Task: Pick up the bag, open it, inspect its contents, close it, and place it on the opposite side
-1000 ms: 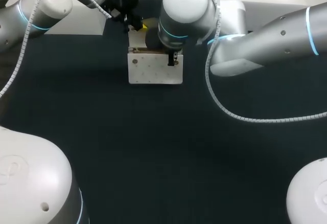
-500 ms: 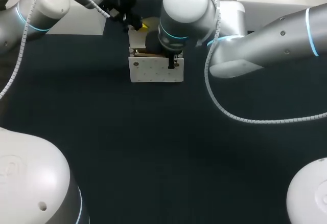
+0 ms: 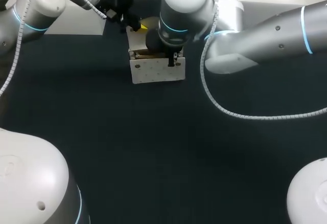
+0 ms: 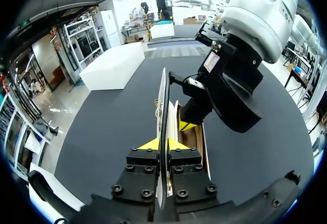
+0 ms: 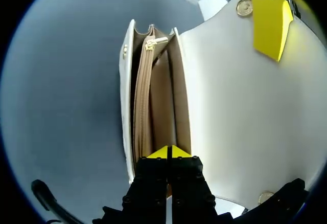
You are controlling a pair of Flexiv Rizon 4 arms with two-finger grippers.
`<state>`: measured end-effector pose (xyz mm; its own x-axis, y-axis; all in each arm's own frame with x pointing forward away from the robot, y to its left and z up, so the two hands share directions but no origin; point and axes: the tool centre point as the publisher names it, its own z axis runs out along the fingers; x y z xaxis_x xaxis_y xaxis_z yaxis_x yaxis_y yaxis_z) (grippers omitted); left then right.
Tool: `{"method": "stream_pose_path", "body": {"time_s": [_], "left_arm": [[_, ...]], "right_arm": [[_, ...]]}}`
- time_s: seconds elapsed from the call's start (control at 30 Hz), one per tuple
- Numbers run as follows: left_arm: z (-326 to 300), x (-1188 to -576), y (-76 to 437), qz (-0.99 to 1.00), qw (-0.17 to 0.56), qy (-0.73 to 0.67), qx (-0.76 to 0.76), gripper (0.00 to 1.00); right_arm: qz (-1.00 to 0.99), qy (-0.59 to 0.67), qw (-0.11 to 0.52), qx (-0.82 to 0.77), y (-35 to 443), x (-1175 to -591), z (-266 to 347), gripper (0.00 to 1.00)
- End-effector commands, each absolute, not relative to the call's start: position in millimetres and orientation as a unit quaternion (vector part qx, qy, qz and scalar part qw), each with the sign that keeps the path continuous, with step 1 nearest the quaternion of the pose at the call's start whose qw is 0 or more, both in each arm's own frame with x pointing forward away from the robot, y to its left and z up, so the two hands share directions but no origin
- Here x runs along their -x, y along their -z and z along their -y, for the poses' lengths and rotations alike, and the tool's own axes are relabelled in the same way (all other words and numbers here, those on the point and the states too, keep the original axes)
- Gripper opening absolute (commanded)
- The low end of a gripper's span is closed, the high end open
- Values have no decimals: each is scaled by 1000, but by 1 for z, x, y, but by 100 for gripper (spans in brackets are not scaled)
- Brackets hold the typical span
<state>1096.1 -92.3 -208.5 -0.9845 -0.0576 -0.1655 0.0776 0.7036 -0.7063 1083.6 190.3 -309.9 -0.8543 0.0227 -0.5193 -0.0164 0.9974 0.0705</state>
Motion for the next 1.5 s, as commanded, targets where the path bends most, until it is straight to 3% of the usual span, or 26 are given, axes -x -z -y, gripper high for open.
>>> {"method": "stream_pose_path", "body": {"time_s": [0.03, 0.33, 0.37, 0.43, 0.47, 0.5, 1.5], "left_arm": [[91, -1100, 207, -917, 83, 390, -9, 0], [91, -1102, 212, -915, 70, 398, -15, 0], [91, -1103, 212, -915, 70, 398, -16, 0], [91, -1103, 214, -913, 66, 403, -21, 0], [91, -1104, 214, -913, 66, 403, -21, 0], [91, -1104, 215, -912, 65, 403, -22, 0], [90, -1105, 216, -908, 69, 410, -42, 0]], "right_arm": [[-965, -34, 259, 0, 316, -1091, -193, 0], [-970, -41, 241, 5, 324, -1089, -191, 2], [-970, -40, 240, 5, 325, -1089, -191, 23], [-971, -41, 238, 6, 326, -1089, -191, 52], [-971, -40, 236, 6, 327, -1089, -191, 92], [-971, -41, 234, 6, 328, -1088, -191, 100], [-974, -38, 223, 7, 333, -1088, -194, 100]]}}
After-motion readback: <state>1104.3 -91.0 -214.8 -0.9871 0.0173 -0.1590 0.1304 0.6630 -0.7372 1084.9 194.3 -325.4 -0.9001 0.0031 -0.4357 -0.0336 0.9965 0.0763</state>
